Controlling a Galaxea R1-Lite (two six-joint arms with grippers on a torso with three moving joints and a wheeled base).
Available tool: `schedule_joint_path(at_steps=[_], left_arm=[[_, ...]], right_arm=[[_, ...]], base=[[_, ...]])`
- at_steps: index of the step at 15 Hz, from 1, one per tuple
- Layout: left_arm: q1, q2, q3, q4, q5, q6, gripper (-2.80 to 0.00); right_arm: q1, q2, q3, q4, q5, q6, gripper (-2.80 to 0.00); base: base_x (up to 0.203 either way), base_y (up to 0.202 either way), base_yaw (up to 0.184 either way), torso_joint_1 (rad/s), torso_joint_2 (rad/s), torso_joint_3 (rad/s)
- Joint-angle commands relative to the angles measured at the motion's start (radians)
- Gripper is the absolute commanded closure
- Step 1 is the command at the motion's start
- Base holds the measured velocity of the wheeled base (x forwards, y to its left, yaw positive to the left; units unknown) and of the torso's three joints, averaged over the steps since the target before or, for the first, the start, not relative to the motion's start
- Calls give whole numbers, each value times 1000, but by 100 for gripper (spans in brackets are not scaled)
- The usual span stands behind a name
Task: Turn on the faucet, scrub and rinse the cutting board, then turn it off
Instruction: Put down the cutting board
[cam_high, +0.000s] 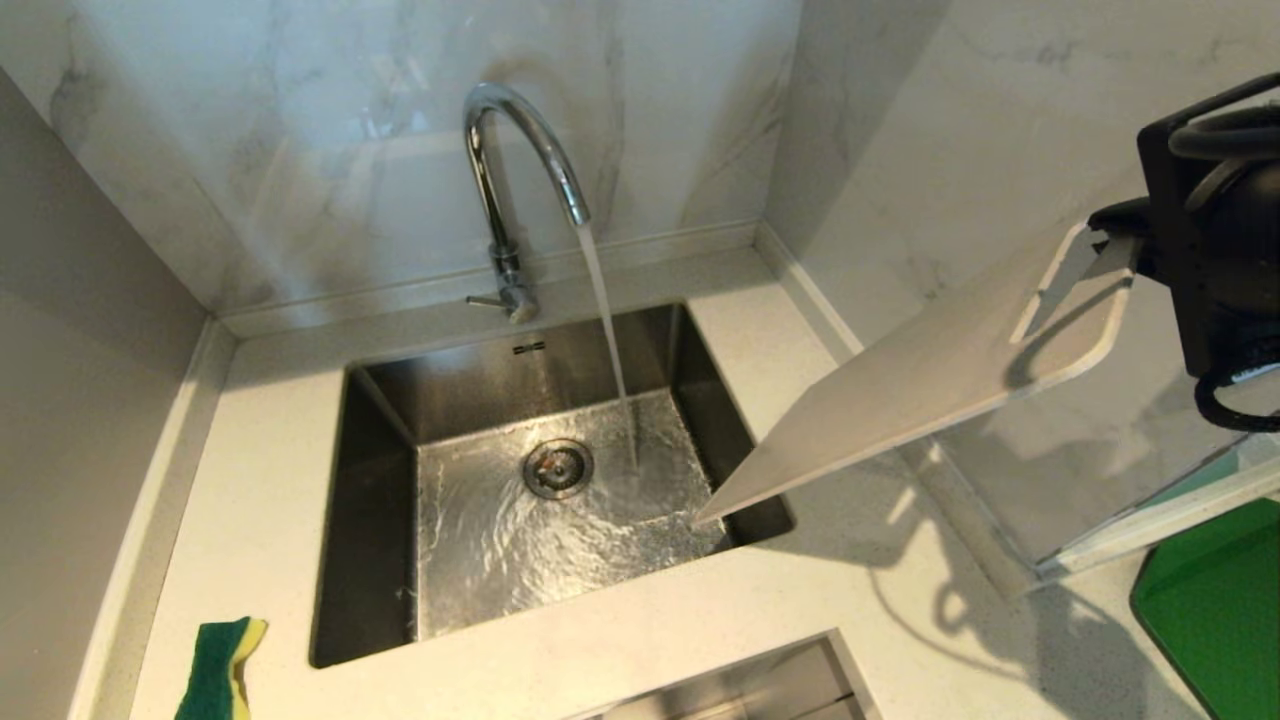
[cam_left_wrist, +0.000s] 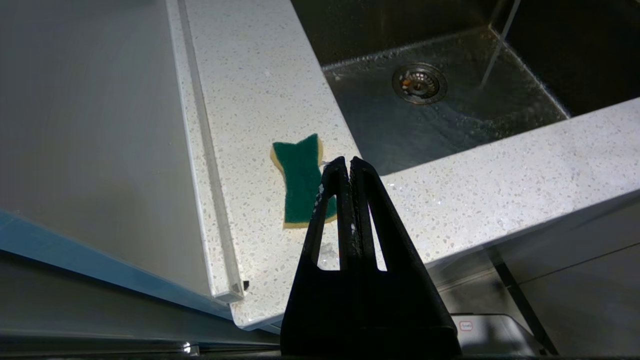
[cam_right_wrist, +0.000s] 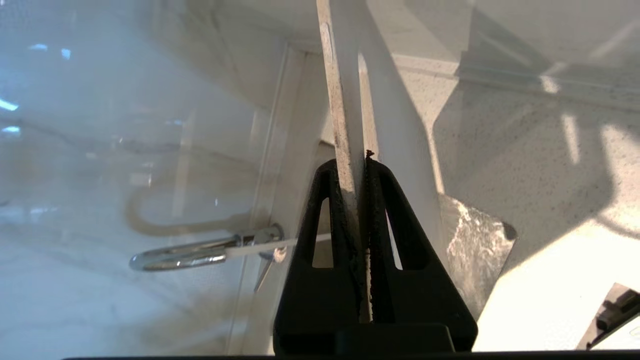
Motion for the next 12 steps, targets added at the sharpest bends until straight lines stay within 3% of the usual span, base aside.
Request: schedule_joint_path(at_steps=[1, 12], left_arm=[[0, 1, 2, 0, 0, 0, 0], [0, 1, 2, 0, 0, 0, 0]], right_arm=[[1, 10, -2, 3, -11, 7, 0], [18, -17, 1, 10, -10, 4, 0]], base=[[0, 0, 0, 0, 0, 0], [0, 0, 0, 0, 0, 0]])
